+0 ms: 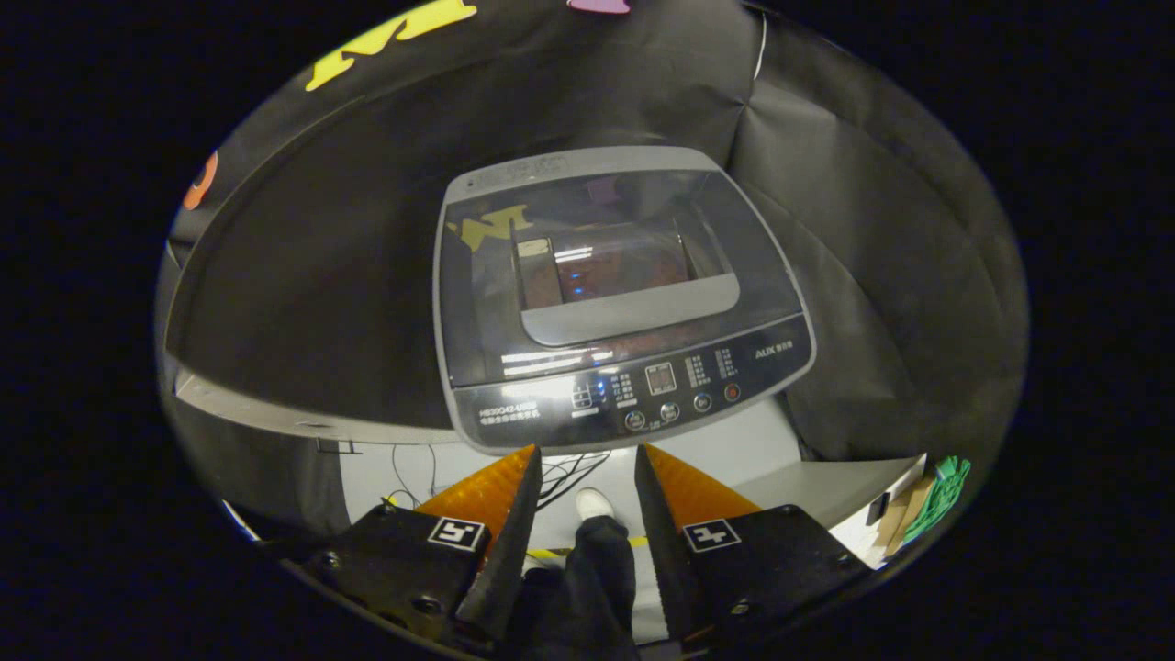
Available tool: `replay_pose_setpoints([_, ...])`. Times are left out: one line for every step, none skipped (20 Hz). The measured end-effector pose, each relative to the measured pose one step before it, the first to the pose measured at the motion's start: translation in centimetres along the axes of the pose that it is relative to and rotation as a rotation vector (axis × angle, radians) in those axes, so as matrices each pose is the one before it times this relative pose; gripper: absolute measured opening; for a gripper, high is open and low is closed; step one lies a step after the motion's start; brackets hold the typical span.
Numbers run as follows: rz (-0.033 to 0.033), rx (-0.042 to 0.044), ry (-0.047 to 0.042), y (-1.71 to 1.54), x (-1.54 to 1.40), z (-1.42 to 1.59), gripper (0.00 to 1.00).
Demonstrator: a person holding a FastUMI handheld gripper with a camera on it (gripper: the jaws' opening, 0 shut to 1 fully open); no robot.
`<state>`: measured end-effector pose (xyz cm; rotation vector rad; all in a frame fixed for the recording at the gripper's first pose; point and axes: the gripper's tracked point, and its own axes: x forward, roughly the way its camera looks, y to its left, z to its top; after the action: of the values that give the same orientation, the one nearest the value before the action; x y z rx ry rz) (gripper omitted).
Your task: Put the clothes into the washing machine and then close the washing machine lid.
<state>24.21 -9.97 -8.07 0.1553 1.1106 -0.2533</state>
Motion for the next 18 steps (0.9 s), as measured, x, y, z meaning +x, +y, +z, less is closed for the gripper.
replay_pose_setpoints([-0.00225,0.01003,-0.01400,0.238,-0.763,-1.023,0.65])
replay_pose_setpoints([-0.00273,0.00728,-0.00906,0.196,-0.820,-1.109,0.65])
replay_pose_setpoints([0.00056,0.00685,-0.00975,0.173,-0.634,-1.102,0.65])
replay_pose_setpoints([-0.00331,0.00703,-0.00506,0.059,-0.565,-1.157,0.65])
replay_pose_setpoints([-0.00525,0.00539,0.00219,-0.040,-0.514,-1.125,0.65])
replay_pose_setpoints([-0.00536,0.00521,0.00172,-0.084,-0.548,-1.114,0.65])
replay_pose_setpoints([-0.00211,0.00276,-0.00270,0.042,-0.378,-0.662,0.65])
replay_pose_setpoints([-0.00313,0.00071,-0.00533,-0.115,-0.171,-0.610,0.65])
replay_pose_setpoints([-0.00347,0.00173,-0.00573,-0.027,-0.153,-0.496,0.65])
replay_pose_setpoints([0.00102,0.00179,-0.00177,0.043,-0.166,-0.604,0.65])
replay_pose_setpoints([0.00653,0.00295,0.00177,0.074,-0.160,-0.547,0.65])
replay_pose_setpoints([0.01311,-0.00009,0.00515,0.122,-0.140,-0.547,0.65])
replay_pose_setpoints([0.01102,-0.00153,0.00294,0.010,-0.099,-0.296,0.65])
replay_pose_setpoints([0.00613,-0.00236,-0.00087,-0.225,-0.184,-0.087,0.65])
replay_pose_setpoints([0.00476,-0.00391,-0.00272,-0.312,-0.110,-0.035,0.65])
replay_pose_setpoints([0.00288,-0.00456,-0.00225,-0.384,-0.199,-0.107,0.65])
replay_pose_setpoints([0.00573,-0.00626,-0.00261,-0.329,-0.223,0.035,0.65])
replay_pose_setpoints([0.00455,-0.00663,-0.00572,-0.504,-0.333,-0.073,0.65])
